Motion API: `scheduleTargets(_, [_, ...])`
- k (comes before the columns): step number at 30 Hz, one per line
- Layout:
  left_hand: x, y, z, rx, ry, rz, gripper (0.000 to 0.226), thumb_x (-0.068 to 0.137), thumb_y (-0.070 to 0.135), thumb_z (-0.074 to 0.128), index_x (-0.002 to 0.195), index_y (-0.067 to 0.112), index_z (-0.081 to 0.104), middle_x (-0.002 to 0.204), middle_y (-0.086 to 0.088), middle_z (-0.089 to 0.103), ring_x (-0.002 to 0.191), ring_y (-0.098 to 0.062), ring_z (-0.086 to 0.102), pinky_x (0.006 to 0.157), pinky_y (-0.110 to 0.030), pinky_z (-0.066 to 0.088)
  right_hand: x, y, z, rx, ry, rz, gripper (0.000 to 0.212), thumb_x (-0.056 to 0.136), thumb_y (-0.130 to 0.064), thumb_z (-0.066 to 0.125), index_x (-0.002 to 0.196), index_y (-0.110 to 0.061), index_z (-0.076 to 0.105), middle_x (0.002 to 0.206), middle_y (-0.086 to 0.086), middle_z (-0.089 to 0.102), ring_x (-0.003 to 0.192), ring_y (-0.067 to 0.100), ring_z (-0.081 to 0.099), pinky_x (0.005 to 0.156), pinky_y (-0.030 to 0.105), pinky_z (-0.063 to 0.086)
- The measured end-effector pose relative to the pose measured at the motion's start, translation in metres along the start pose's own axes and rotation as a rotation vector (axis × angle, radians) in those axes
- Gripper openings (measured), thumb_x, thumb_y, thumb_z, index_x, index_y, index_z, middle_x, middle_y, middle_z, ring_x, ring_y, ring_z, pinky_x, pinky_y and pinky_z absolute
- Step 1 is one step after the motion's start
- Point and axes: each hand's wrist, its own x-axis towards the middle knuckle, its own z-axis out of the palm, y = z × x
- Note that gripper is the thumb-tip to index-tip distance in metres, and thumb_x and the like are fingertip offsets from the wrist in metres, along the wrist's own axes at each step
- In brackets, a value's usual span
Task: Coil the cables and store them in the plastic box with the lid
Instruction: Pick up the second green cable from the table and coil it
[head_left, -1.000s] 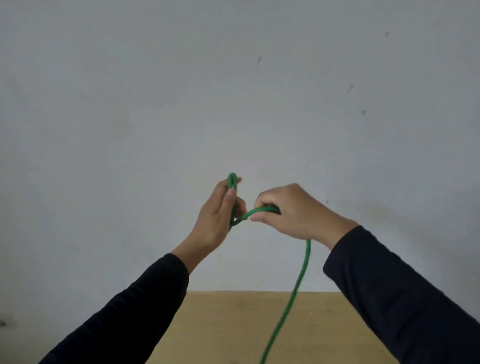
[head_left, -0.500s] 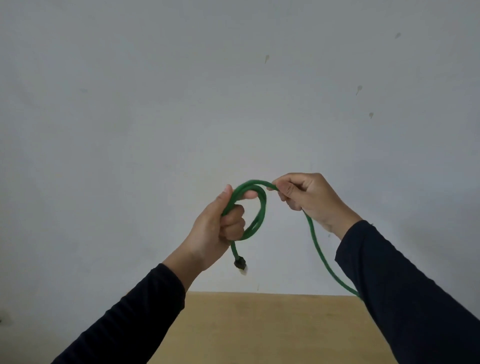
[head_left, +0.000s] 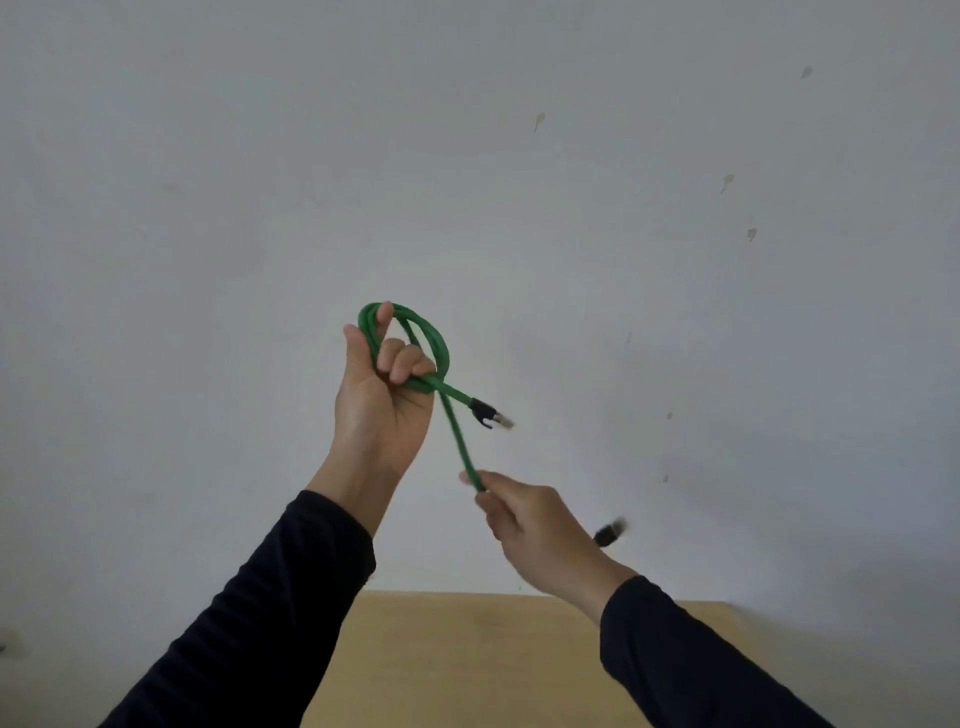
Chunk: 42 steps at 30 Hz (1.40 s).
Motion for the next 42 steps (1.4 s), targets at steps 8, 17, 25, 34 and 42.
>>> scheduleTargets(8, [-0.016, -0.015, -0.025, 0.852, -0.056, 0.087, 0.040, 0.101, 0.037, 0.023, 0.104, 0.020, 0.059, 0.052, 0.009, 0.029, 0.050, -0.009, 0.029, 0.057, -0.024, 0.031, -0.001, -0.042, -0.026, -0.429, -0.010, -0.374, 0.032, 0.096, -0.030, 0.042, 0.076, -0.008, 0.054, 0.060, -0.002, 0.050, 0.053, 0.017, 0.044, 0.053, 0.030, 0.037])
scheduleTargets(17, [-0.051, -0.032, -0.044, 1.004, -0.296, -0.136, 0.046, 0.099, 0.042, 0.027, 0.091, 0.023, 0.067, 0.055, 0.003, 0.022, 0.051, -0.014, 0.021, 0.050, -0.026, 0.023, 0.004, -0.043, -0.063, -0.304, 0.168, -0.348, 0.044, 0.076, -0.044, 0.068, 0.115, -0.026, 0.059, 0.064, -0.035, 0.054, 0.064, -0.011, 0.054, 0.062, 0.007, 0.040])
scheduleTargets(25, [-0.056, -0.033, -0.037, 1.107, -0.385, -0.178, 0.040, 0.094, 0.041, 0.031, 0.071, 0.028, 0.060, 0.055, 0.006, 0.037, 0.048, -0.009, 0.030, 0.049, -0.022, 0.030, 0.007, -0.021, -0.051, -0.205, 0.304, -0.464, 0.040, 0.075, -0.041, 0.068, 0.113, -0.027, 0.065, 0.095, -0.007, 0.050, 0.071, 0.005, 0.054, 0.065, 0.013, 0.045])
scheduleTargets(34, [-0.059, -0.039, -0.038, 1.247, -0.422, -0.052, 0.046, 0.098, 0.045, 0.025, 0.073, 0.012, 0.047, 0.067, 0.001, 0.042, 0.059, -0.010, 0.035, 0.057, -0.017, 0.031, 0.013, -0.014, -0.049, -0.093, 0.328, -0.395, 0.028, 0.075, -0.033, 0.070, 0.102, -0.025, 0.069, 0.080, 0.005, 0.066, 0.074, 0.010, 0.061, 0.067, 0.014, 0.048])
scheduleTargets(42, [-0.053, -0.042, -0.043, 1.504, -0.333, 0.296, 0.032, 0.097, 0.042, 0.025, 0.105, 0.031, 0.055, 0.064, 0.013, 0.052, 0.054, -0.002, 0.046, 0.055, -0.016, 0.037, 0.013, -0.017, -0.051, -0.029, 0.312, -0.215, 0.030, 0.083, -0.028, 0.065, 0.113, -0.023, 0.066, 0.089, -0.003, 0.068, 0.076, -0.001, 0.057, 0.068, 0.006, 0.041])
